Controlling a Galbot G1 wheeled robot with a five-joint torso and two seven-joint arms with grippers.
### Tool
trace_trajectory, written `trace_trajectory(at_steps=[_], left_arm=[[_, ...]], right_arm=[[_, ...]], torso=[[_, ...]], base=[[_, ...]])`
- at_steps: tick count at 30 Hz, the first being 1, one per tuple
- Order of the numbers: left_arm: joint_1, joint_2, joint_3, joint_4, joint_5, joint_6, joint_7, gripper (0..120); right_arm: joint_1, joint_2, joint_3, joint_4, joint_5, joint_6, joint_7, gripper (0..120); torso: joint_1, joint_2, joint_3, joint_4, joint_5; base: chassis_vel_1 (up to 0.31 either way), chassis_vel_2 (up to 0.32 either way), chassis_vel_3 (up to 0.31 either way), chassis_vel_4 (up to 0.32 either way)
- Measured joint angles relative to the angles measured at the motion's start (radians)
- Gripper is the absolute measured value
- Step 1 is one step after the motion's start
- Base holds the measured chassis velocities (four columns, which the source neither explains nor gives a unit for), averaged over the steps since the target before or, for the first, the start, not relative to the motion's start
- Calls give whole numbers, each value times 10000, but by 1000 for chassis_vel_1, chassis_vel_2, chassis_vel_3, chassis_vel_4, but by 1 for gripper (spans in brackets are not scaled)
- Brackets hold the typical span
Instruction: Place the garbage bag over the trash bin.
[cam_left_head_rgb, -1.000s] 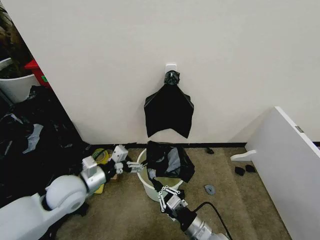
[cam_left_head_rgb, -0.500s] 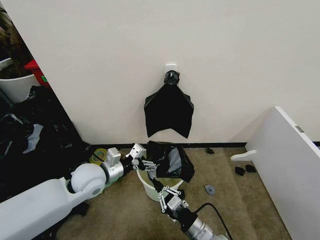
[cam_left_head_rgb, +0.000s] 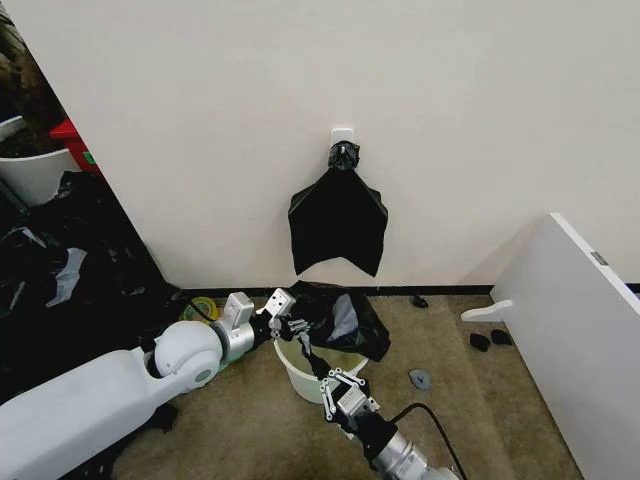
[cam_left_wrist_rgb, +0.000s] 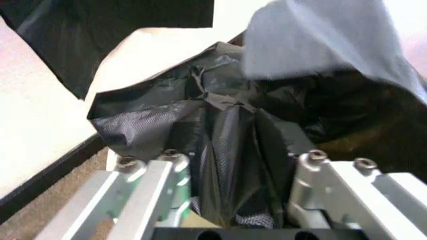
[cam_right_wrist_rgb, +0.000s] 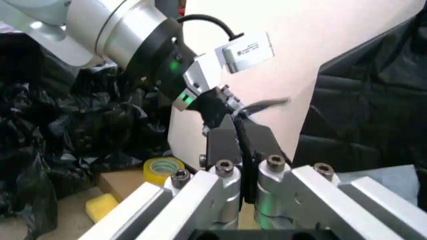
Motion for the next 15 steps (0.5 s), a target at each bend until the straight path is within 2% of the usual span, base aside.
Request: trace_trajectory(at_steps=[1,4,8,13,15], left_arm=[[2,3,0,2,-54,30,9,22],[26,3,-6,2,-105,68,9,16],[179,14,-114,2,-136,104,-22,0],[653,-39,-581,-9,-90,-81,-203,0],[1399,-250,-1439,-68,-51,-792,-487,0]], right_arm=[[24,2,-5,0,33,-28,18,0],[33,3,-5,3,54,-46,32,0],[38,2,11,11,89,-57,57,0],[36,11,25,18,121,-58,93,0],[24,63,29,96,205,-110,175,0]], torso=[[0,0,0,0,-1],[0,0,0,-1,0],[0,0,0,-1,-1],[0,0,0,-1,0],[0,0,0,-3,0]], base=[[0,0,0,0],[0,0,0,0],[0,0,0,0],[0,0,0,0],[0,0,0,0]])
